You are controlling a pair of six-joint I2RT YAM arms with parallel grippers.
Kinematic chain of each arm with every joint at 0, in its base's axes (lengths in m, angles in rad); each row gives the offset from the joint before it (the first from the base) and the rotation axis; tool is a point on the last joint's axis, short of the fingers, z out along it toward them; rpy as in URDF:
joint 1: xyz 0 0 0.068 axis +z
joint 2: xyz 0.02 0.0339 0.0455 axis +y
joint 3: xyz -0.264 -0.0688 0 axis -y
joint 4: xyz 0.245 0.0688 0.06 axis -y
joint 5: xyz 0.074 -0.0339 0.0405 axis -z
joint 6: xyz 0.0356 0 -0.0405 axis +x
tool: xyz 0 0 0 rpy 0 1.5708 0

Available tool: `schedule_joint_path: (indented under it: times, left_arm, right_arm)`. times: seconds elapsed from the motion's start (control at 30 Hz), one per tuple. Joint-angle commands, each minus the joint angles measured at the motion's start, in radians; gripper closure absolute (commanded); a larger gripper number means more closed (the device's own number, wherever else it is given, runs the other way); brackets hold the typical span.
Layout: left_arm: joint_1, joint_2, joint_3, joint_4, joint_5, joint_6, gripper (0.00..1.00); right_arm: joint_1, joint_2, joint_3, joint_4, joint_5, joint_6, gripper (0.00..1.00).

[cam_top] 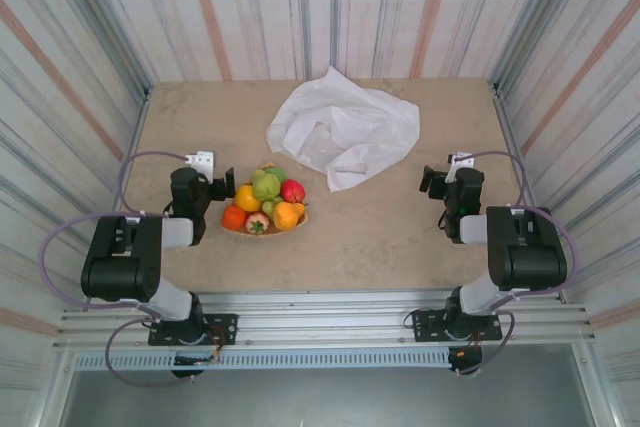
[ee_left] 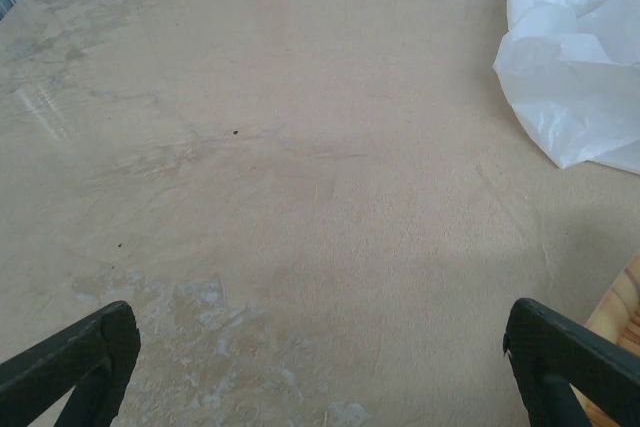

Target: Place the fruits into the plastic bag

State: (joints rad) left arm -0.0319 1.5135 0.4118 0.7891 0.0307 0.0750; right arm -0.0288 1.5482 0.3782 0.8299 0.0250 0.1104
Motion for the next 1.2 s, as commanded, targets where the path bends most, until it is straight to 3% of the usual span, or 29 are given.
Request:
schedule_joint_path:
  times: [0.0, 1.17]
  left_arm:
    - [0.006, -0.004, -0.001, -0.001, 0.012, 0.005, 0.01]
    - [0.008, -0.004, -0.001, -0.002, 0.012, 0.006, 0.01]
  right_arm:
    - [-0.007, -0.005, 0.018, -0.002, -0.008, -0.019, 0.01]
    - [-0.014, -0.005, 0.022, -0.008, -0.020, -0.018, 0.01]
